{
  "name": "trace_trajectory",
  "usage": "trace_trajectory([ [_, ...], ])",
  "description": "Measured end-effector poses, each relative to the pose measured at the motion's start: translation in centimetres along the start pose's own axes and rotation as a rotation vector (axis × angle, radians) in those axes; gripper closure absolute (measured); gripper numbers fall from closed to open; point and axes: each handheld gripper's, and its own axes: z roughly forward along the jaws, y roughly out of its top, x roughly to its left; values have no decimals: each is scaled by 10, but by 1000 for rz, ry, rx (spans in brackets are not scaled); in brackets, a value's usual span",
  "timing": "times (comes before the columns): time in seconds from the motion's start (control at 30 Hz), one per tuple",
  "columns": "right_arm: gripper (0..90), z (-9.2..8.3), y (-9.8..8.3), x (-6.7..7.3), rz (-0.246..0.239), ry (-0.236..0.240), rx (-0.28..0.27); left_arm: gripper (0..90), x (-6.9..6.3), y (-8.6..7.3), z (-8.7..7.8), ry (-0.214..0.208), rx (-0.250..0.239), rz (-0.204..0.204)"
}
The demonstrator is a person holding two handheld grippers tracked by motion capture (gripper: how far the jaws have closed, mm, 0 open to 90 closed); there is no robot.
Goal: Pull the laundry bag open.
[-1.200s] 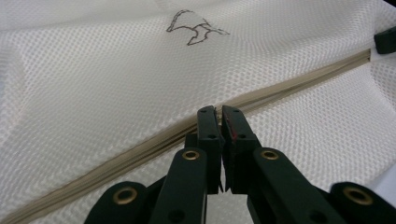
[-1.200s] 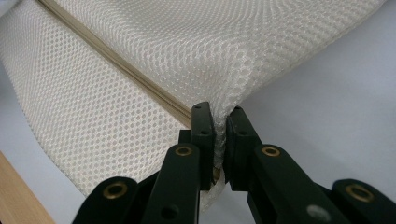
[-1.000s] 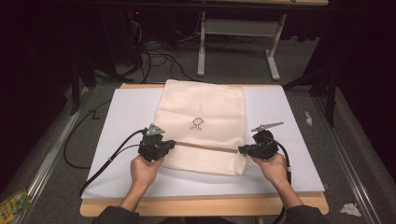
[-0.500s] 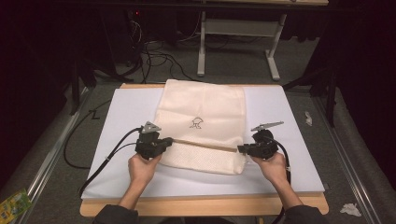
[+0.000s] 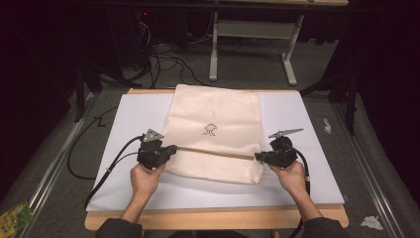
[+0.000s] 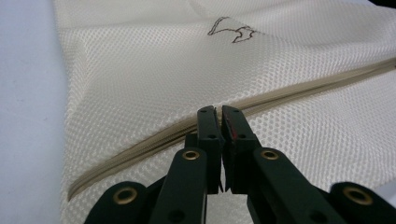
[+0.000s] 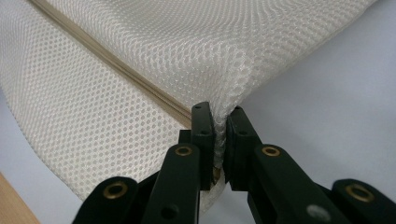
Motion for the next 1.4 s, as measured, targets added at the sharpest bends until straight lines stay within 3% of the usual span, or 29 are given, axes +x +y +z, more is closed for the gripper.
trace_trajectory([
  [0.4, 853, 0, 0, -5, 17, -16, 3, 871, 8, -6, -9, 18, 0, -18],
  [0.53, 853, 1, 2, -2, -23, -51, 11, 871, 6, -8, -11, 16, 0, -12],
  [1.03, 853, -1, 0, -10, 2, -50, 1, 871, 7, -16, -18, 28, -12, -19],
  [1.2, 852, -1, -1, -11, 6, -43, -2, 871, 6, -19, -18, 49, -11, -3],
  [1.4, 852, -5, -2, -17, -5, -57, -4, 872, 12, -27, -22, 45, -15, -32],
])
